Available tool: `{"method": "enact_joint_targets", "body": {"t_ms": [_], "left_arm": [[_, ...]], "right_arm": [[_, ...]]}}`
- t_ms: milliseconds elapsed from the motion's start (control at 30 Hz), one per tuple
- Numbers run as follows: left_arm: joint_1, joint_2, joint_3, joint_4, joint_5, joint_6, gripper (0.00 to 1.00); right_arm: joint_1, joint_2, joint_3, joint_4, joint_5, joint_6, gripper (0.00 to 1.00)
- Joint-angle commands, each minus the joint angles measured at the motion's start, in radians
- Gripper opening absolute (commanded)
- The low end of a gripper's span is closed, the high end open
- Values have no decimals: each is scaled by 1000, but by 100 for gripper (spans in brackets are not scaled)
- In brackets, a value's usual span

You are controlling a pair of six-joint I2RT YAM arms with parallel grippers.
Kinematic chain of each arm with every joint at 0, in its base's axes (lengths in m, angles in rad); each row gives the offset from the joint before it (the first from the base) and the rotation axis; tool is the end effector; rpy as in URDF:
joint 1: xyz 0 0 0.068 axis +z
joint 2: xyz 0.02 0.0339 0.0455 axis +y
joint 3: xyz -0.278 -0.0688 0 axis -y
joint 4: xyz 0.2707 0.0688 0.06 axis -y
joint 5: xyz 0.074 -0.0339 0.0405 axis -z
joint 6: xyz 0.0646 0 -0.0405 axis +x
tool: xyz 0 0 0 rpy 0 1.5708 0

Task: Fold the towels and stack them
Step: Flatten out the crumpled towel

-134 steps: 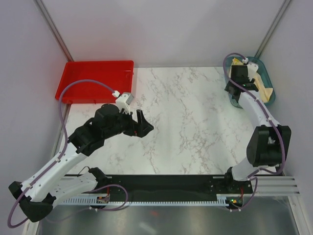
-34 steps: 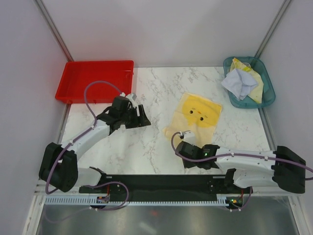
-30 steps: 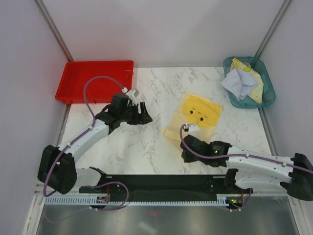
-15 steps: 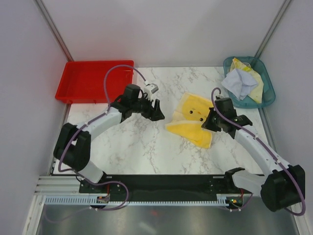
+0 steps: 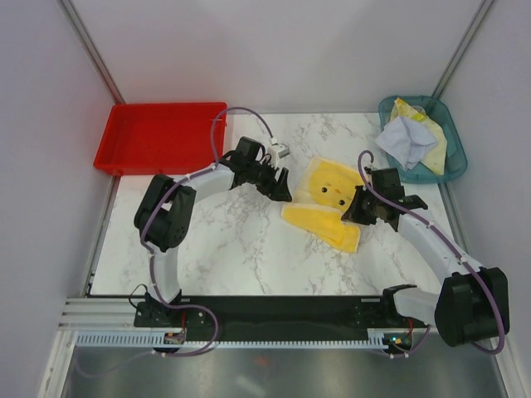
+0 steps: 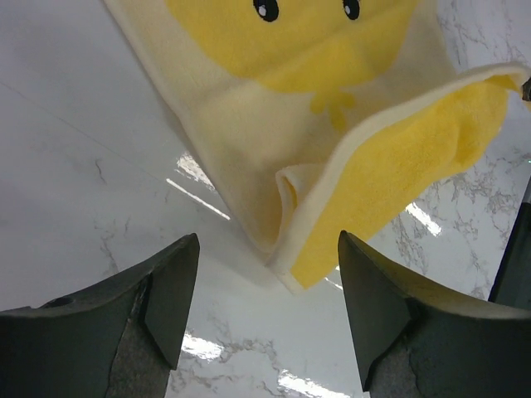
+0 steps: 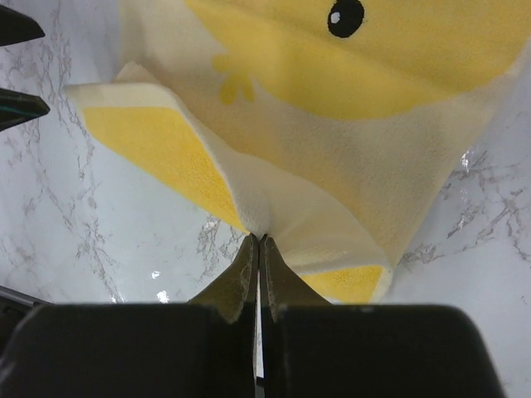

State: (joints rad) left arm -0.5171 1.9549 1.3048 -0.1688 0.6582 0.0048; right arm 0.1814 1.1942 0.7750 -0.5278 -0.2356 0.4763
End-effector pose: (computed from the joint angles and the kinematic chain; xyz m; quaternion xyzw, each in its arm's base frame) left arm 0.3816 -0.2625 0.1638 0.3417 0.8198 -0.3788 0.2599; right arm 0.2622 0.0634 0.2056 0.1032 0.9402 0.2043 0.2523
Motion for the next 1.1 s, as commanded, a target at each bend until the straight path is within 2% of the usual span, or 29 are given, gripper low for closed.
{"method": "enact_joint_targets", "body": {"t_ms": [0,467,767,933,1067], "left_arm": [[3,64,85,-34,87,70,75],[-6,87,68,-58,136,67,68],[-9,102,56,-63,95,73,70],[-12,116,60,-61,101,69,63],[-12,122,67,-60,98,64,48]], "right_arm": [[0,-2,-8,46,-22,-21,0],[0,7,-8,54,-22,-30,0],[0,7,-16,63,-27,-30,0],[0,11,-23,69,-30,-28,0],[0,15,-25,75,-27,-27,0]]}}
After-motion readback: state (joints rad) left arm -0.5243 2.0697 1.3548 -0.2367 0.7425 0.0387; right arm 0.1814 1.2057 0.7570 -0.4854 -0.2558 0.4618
